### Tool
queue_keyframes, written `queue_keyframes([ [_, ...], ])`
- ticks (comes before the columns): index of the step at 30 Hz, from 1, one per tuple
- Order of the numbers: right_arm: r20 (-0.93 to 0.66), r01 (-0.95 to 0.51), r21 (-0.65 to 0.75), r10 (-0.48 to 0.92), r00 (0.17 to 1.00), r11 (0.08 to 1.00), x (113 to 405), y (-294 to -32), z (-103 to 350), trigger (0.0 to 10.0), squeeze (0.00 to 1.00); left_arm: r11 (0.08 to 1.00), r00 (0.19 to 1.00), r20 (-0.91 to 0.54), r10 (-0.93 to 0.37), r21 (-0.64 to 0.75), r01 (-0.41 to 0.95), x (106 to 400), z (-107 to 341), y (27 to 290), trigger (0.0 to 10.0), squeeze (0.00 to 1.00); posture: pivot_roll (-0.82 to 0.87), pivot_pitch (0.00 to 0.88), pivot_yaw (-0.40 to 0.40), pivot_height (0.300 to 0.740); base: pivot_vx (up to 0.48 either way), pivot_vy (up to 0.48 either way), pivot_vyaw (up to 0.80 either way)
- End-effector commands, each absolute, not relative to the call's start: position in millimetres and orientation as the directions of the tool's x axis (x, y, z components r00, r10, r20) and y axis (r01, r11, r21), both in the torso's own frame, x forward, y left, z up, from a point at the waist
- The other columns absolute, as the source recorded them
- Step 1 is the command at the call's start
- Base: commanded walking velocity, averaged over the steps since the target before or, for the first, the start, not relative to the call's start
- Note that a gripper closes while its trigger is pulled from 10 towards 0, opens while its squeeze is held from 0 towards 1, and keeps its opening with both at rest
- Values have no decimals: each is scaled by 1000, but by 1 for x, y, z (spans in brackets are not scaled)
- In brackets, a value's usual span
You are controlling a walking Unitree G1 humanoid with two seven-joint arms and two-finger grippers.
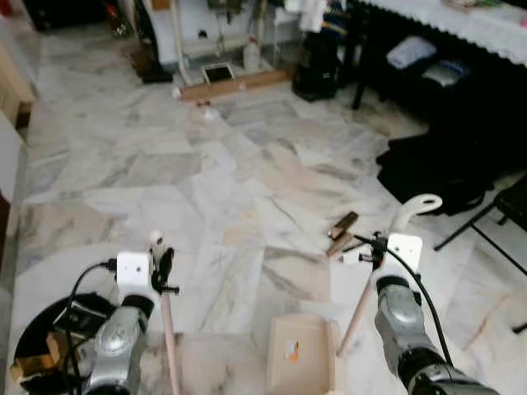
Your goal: Sweep floor
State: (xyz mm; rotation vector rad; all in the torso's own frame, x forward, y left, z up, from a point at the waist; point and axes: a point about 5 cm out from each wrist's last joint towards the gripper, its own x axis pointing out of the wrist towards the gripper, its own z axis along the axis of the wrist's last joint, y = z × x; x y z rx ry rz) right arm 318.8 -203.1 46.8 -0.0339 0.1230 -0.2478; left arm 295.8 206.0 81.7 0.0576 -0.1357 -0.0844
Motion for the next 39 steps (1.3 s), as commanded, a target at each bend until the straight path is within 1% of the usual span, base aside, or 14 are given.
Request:
queue_keyframes([
  [1, -76, 237, -38, -239, 968, 971, 324, -201, 55, 10000, 0, 993, 975, 197, -97, 78, 83, 300, 96, 205, 10000, 0, 70, 65, 11, 740, 0, 0, 0],
  [7, -71, 243, -41, -246, 967, 969, 324, -201, 56, 10000, 0, 990, 955, 270, -121, 102, 97, 308, 117, 198, 10000, 0, 68, 68, 14, 740, 0, 0, 0],
  [17, -59, 259, -49, -262, 963, 965, 324, -205, 58, 10000, 0, 990, 960, 249, -125, 101, 103, 307, 115, 196, 10000, 0, 61, 72, 19, 740, 0, 0, 0],
  [28, -44, 246, -63, -249, 968, 967, 325, -204, 59, 10000, 0, 991, 965, 239, -112, 95, 91, 307, 114, 198, 10000, 0, 60, 70, 16, 740, 340, 0, -722],
  [39, -41, 230, -72, -233, 972, 971, 327, -200, 61, 10000, 0, 992, 966, 240, -101, 93, 81, 307, 114, 201, 10000, 0, 59, 57, 9, 740, 368, 0, 0],
])
